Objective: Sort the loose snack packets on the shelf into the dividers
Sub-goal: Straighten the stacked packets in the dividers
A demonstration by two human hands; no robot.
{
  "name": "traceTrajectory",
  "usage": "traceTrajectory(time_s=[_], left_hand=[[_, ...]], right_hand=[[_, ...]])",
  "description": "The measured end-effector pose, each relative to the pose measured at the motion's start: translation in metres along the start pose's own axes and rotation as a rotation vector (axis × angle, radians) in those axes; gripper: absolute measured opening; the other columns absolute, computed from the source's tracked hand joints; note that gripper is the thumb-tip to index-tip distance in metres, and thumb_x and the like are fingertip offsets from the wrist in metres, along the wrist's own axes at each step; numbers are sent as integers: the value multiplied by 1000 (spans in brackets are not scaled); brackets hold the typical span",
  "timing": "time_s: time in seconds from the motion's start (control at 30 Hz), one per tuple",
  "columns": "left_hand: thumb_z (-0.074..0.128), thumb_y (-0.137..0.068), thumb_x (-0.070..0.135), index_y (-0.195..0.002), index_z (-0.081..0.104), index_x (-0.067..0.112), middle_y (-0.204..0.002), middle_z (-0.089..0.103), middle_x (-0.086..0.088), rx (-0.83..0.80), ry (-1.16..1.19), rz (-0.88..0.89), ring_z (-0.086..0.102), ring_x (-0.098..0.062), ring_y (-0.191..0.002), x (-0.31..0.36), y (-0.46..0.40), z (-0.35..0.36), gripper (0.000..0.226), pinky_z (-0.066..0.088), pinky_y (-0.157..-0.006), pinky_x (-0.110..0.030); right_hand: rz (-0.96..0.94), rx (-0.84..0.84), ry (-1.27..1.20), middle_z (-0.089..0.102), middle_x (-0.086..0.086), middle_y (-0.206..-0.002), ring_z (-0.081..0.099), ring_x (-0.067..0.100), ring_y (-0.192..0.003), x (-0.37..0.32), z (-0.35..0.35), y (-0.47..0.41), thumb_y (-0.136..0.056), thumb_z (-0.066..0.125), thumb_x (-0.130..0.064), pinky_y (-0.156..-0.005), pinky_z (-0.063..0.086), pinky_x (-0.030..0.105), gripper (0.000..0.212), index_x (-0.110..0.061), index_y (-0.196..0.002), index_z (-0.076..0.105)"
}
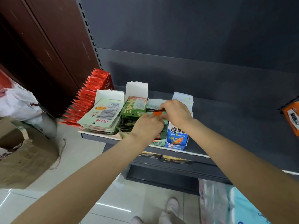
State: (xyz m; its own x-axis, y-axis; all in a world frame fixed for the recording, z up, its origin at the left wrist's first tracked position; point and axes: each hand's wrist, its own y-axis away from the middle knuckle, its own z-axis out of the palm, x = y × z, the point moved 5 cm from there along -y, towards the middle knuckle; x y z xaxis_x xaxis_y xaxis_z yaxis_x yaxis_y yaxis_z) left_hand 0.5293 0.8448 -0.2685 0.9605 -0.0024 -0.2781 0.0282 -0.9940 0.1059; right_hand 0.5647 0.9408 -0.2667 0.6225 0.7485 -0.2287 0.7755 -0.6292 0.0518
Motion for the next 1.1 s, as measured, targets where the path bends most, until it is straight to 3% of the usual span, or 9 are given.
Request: traceTrajectory(time_s=[0.13, 0.27, 0.47, 0.67, 0.83, 1.0, 1.1], left_hand=[[59, -91, 27, -107, 61, 13, -110, 64, -4, -127, -113, 46, 54, -23, -110, 3, 0, 13, 22, 30, -98, -33], [57, -92, 26, -97, 61, 15, -100, 67, -2, -128, -135, 73, 58, -22, -98, 3, -1, 8, 13, 31, -94, -35], [58, -88, 34, -86, 57, 19, -87, 67, 0, -137, -235, 143, 55, -21, -88, 5, 4, 14, 15, 29, -91, -39], [53, -88, 5, -79, 46, 17, -86, 68, -1, -150, -250, 168, 44, -20, -73, 13, 2, 14, 17, 30, -89, -37], [46, -87, -1, -94, 60, 12, -95, 68, -6, -130, -178, 111, 59, -23, -88, 6, -1, 6, 21, 32, -93, -35], [45, -87, -3, -104, 59, 10, -106, 65, -9, -149, -118, 54, 56, -25, -102, -2, 1, 1, 24, 33, -94, -33], [47, -89, 3, -106, 59, 13, -108, 64, -7, -113, -128, 51, 52, -23, -108, -9, 2, -10, 23, 33, -93, -34]], right_hand=[[2, -8, -26, 65, 7, -109, 57, 27, -103, 1, 0, 1, -83, 68, -29, -72, 38, 30, 32, -24, -115, 65], [3, 10, -32, 65, 7, -110, 58, 26, -103, 2, 1, 2, -83, 69, -29, -76, 45, 33, 34, -23, -116, 65], [-3, 14, -31, 66, 7, -106, 58, 26, -100, 2, 1, 1, -83, 68, -29, -71, 41, 30, 31, -24, -113, 66], [-1, -4, -30, 66, 8, -104, 58, 26, -99, 1, 0, 2, -83, 67, -29, -69, 40, 30, 29, -24, -112, 68], [0, -27, -28, 66, 10, -99, 59, 29, -96, 1, -2, 1, -85, 66, -27, -66, 38, 29, 26, -22, -110, 70], [3, -66, 33, 57, 9, -76, 59, 31, -84, 2, -3, -1, -88, 61, -25, -62, 36, 30, 18, -10, -85, 70], [18, -91, -16, 58, 7, -81, 60, 31, -89, 5, -9, -10, -88, 63, -24, -65, 38, 31, 13, -14, -90, 70]])
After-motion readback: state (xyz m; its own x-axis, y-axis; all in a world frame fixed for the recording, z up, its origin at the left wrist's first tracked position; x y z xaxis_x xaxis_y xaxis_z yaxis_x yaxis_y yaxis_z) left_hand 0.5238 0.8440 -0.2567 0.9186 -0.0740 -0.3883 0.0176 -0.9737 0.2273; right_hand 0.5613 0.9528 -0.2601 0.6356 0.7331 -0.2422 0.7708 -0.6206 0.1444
